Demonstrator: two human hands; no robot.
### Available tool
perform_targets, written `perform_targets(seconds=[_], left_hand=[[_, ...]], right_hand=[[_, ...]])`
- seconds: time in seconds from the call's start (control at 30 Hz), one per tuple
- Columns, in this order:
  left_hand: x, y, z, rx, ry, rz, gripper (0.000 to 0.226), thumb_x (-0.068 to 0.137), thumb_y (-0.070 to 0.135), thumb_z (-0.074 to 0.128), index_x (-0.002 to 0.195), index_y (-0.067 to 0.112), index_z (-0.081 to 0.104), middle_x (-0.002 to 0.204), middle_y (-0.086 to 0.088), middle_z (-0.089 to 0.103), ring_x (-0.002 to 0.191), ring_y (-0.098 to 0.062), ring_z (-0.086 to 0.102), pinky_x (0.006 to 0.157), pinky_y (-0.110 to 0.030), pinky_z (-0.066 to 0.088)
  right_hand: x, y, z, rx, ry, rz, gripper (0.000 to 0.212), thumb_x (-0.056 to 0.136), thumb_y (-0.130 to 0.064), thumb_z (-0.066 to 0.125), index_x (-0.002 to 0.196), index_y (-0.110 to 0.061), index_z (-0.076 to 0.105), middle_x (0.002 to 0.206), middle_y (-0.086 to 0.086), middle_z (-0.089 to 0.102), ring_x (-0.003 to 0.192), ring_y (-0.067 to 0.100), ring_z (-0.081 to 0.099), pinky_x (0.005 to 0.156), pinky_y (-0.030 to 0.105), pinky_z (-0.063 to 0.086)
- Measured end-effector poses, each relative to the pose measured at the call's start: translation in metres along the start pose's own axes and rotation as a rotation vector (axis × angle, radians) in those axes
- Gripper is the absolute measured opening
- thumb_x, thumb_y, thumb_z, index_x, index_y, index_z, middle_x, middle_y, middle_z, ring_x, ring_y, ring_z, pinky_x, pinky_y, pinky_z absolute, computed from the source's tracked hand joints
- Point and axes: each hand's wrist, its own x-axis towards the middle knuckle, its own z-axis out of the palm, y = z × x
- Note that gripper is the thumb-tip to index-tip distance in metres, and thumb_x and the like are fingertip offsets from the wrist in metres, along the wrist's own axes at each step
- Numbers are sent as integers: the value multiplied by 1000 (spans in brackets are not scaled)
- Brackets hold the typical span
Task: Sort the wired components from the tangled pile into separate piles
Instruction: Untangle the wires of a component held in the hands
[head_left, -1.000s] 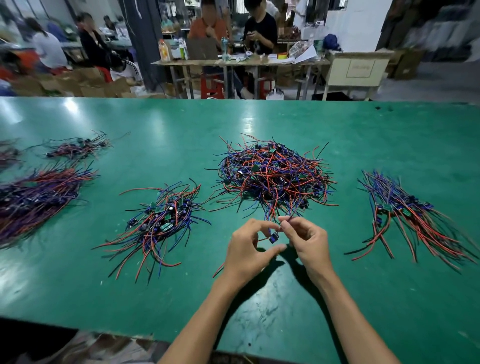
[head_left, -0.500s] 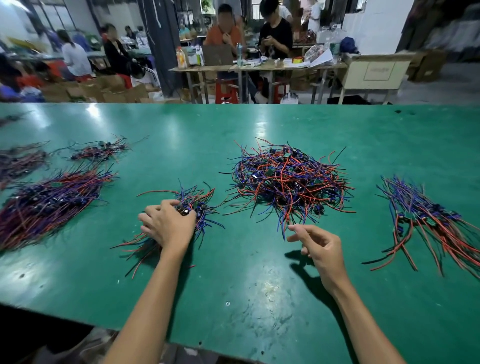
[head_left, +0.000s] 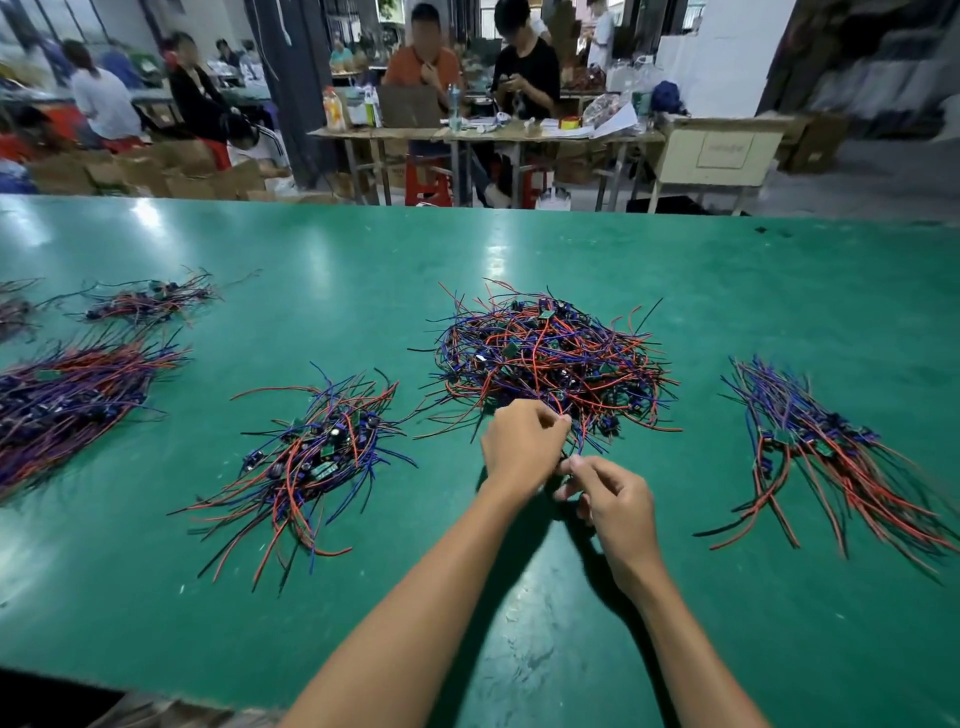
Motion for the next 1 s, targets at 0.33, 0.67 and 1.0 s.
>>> perform_targets(seconds=[0.33, 0.67, 1.0], left_hand=[[-59, -50, -6, -262, -4, 403, 15, 79, 44, 79, 79, 29, 76, 97, 16, 58, 97, 1, 56, 84, -21, 47], [-69, -51, -12, -381, 83, 193, 25, 89, 53, 64, 80, 29, 69, 82, 19, 66, 76, -2, 59, 68, -17, 42], [-69, -51, -7, -68, 243, 208, 30, 83, 67, 64, 109, 54, 71, 149, 23, 35, 135, -8, 19, 99, -31, 15]], right_hand=[[6, 1, 3, -172, 122, -38, 46, 88, -69, 50, 73, -29, 67, 64, -8, 66, 56, 3, 56, 58, 19, 44], [-2, 0, 1, -8, -11, -60, 18, 100, -18, 63, 84, -15, 73, 71, -3, 69, 62, 2, 57, 64, 22, 46], [-5, -3, 0, 6, -105, -104, 19, 94, -5, 69, 100, -22, 74, 81, -8, 77, 65, -1, 65, 60, 11, 48]])
